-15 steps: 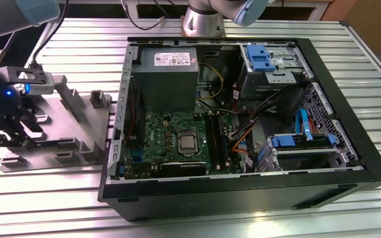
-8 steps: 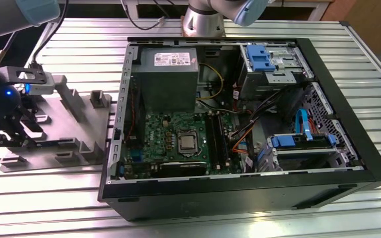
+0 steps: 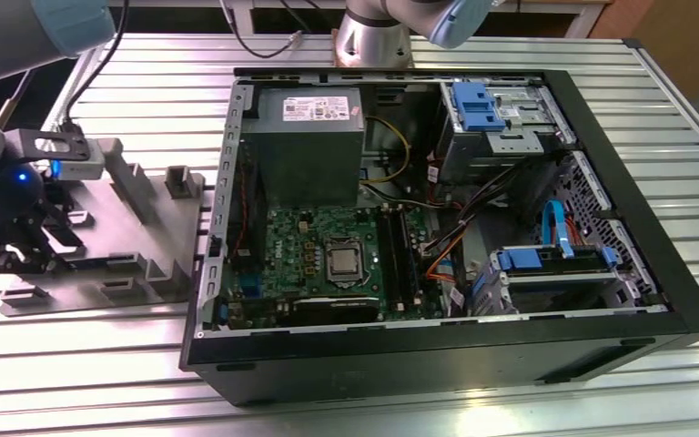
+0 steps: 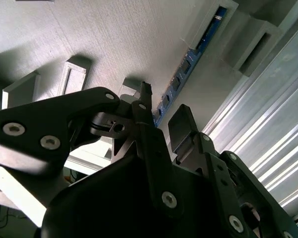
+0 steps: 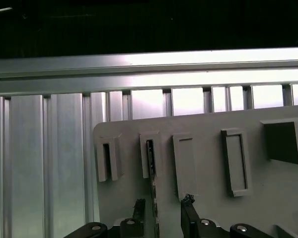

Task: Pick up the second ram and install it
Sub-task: 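Pick up the second ram and move it above second insertion slot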

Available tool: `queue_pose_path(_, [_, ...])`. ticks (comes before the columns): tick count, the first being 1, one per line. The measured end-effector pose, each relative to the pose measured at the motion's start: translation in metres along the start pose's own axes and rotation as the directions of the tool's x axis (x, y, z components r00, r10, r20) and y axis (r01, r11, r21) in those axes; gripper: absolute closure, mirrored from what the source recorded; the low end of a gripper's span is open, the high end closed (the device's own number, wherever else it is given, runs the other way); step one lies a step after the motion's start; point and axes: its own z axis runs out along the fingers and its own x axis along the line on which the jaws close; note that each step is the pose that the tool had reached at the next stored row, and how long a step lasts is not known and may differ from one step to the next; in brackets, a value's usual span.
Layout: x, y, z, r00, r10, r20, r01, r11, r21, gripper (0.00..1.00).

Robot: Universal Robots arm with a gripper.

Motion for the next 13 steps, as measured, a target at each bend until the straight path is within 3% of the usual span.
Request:
queue_pose_path(3, [0.0000,0.0000,0.0014,1.0000,-0.009,-0.0009,0.009,1.0000,-0.0003,0.59])
queue_pose_path(9, [0.0001,-0.0001,0.0033,0.9960,-0.089,-0.0064,0.089,0.9960,-0.0025,0.59])
queue_pose_path(13, [0.0003,0.0017,0.0060,0.9957,-0.092,-0.0103,0.092,0.9958,-0.0033,0.59])
